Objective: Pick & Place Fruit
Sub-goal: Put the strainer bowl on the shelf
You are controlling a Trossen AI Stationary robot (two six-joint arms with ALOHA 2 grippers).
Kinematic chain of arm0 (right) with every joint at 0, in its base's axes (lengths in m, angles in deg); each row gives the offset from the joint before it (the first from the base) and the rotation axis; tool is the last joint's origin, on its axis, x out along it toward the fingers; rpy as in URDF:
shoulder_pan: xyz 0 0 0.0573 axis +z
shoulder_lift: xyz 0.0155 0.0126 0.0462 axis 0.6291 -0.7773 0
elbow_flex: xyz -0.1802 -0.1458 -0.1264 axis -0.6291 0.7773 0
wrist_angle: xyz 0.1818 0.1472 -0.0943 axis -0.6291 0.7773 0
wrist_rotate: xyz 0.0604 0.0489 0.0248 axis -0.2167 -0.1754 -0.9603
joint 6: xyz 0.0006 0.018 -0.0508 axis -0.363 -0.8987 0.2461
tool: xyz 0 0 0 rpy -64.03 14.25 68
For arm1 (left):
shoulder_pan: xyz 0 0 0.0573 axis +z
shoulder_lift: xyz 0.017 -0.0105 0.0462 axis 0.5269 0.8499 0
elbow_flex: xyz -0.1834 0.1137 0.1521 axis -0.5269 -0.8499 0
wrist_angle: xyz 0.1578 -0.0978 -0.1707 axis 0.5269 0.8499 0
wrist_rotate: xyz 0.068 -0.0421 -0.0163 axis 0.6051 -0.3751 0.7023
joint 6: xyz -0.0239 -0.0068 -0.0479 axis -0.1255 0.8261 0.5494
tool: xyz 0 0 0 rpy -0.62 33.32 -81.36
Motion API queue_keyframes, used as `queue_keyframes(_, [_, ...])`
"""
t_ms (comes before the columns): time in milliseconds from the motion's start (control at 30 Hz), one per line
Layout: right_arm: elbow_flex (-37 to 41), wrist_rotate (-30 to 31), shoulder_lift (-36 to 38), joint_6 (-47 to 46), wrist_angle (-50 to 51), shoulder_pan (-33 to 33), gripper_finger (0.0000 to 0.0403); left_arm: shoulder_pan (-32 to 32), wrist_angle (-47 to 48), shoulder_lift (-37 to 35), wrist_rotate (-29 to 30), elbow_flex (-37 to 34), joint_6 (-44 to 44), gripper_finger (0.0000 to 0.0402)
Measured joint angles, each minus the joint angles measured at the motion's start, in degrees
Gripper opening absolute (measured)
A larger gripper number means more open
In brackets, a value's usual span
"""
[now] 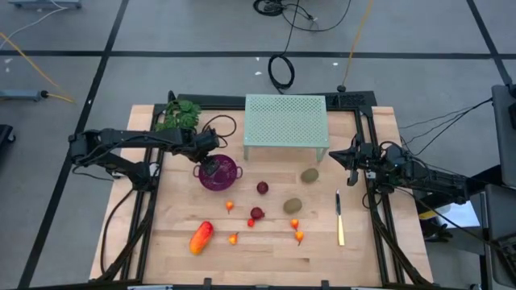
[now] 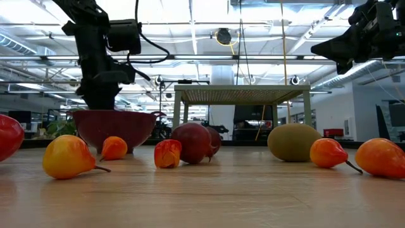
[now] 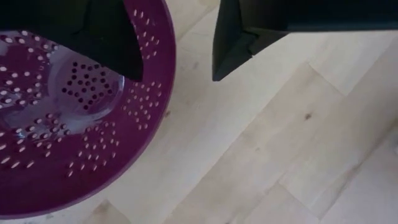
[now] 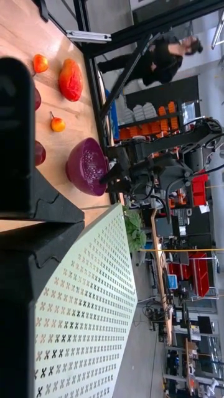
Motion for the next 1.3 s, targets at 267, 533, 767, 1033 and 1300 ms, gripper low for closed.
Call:
queue_keyframes(267, [0.00, 0.02, 0.00, 0.00, 0.02, 0.01, 0.0000, 0.00, 0.01, 0.00, 0.35, 0.00, -0.76, 0.0151])
queue_keyframes(533, [0.00, 0.00, 0.00, 0.00, 0.00, 0.00, 0.0000, -0.02, -0.13, 3.42, 0.03, 0.00, -0.73, 0.0113])
queue_keyframes(767, [0.00, 0.01, 0.00, 0.00, 0.00, 0.01, 0.0000, -0.02, -0.15, 4.05, -0.29, 0.00, 0.96, 0.0082])
queue_keyframes(1033, [0.00, 0.02, 0.00, 0.00, 0.00, 0.01, 0.0000, -0.04, -0.25, 3.57, -1.33, 0.00, 1.07, 0.0039])
queue_keyframes(1300, [0.00, 0.02, 0.00, 0.00, 0.00, 0.00, 0.0000, -0.04, -0.53, 3.45, -4.42, 0.09, -0.38, 0.0009])
